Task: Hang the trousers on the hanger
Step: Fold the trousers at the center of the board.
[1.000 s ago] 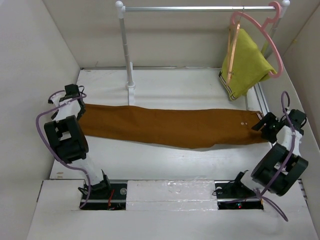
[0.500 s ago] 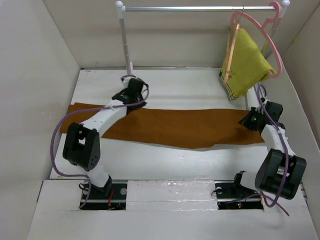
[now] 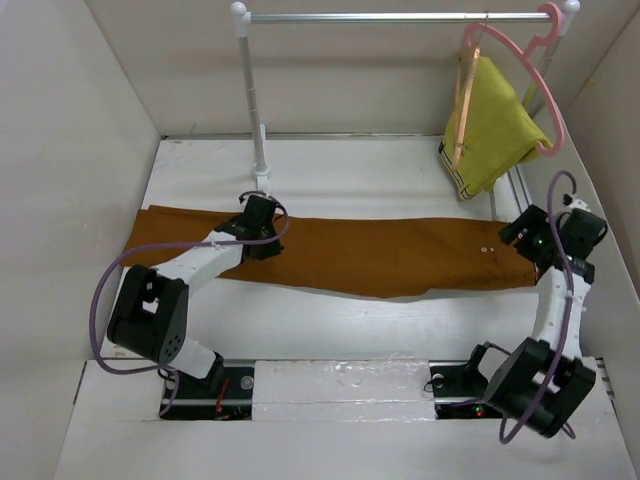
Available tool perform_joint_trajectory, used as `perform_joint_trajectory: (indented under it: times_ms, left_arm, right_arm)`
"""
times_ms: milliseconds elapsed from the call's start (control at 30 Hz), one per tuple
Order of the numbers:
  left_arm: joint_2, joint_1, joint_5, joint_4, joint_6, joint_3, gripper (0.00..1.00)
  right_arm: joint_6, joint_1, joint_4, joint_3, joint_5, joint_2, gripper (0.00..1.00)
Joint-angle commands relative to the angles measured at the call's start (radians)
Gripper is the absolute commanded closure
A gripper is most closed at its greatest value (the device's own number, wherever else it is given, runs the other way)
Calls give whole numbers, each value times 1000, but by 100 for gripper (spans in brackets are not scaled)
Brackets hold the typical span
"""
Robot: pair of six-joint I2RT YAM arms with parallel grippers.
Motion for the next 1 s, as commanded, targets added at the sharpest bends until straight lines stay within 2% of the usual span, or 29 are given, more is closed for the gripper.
perform_joint_trajectory:
  times_ms: [0,100,167,233,267,300,367,500,600,667,700,733,767,800,867,967]
  left_arm:
    - [-66,-47,-11,-2,79,63,100]
    - [-75,-97,25,0,119,91,100]
    - [-69,-157,79,10,152,126,100]
    - [-29,-229,82,3,169,175,100]
    - [-29,-229,82,9,177,189,100]
    - [-11,-273,82,9,185,204,100]
    - [6,-303,79,9,194,237,100]
    - [66,-314,173,46,196,251,100]
    - [113,-323,200,70,189,254,93]
    - [144,-323,187,64,192,254,94]
    - [172,-323,176,55,193,252,95]
    - [186,-323,158,49,194,248,96]
    - [204,-323,142,38,196,237,97]
    - [210,-323,142,38,196,228,98]
    - [218,-323,127,41,200,191,98]
    - [229,-323,99,43,196,153,100]
  right_arm:
    - [-10,-124,-105,-9,93,-89,28]
    - [0,-218,-95,-96,52,-102,27]
    - [25,-293,-44,-154,8,-85,19]
    - [55,-349,63,-182,-57,5,10]
    - [56,-363,63,-184,-57,6,10]
    - [65,-372,92,-185,-72,73,7]
    - [71,-386,180,-188,-147,145,6]
    - [111,-386,299,-222,-154,251,6]
    - [144,-386,399,-257,-148,305,7]
    - [157,-386,450,-267,-174,346,16]
    - [167,-386,465,-271,-180,354,33]
    - [172,-386,512,-290,-201,355,44]
    - [181,-386,543,-299,-235,354,77]
    - [175,-386,544,-299,-235,343,88]
    - [154,-375,490,-282,-255,297,100]
    - [99,-300,328,-244,-250,100,100]
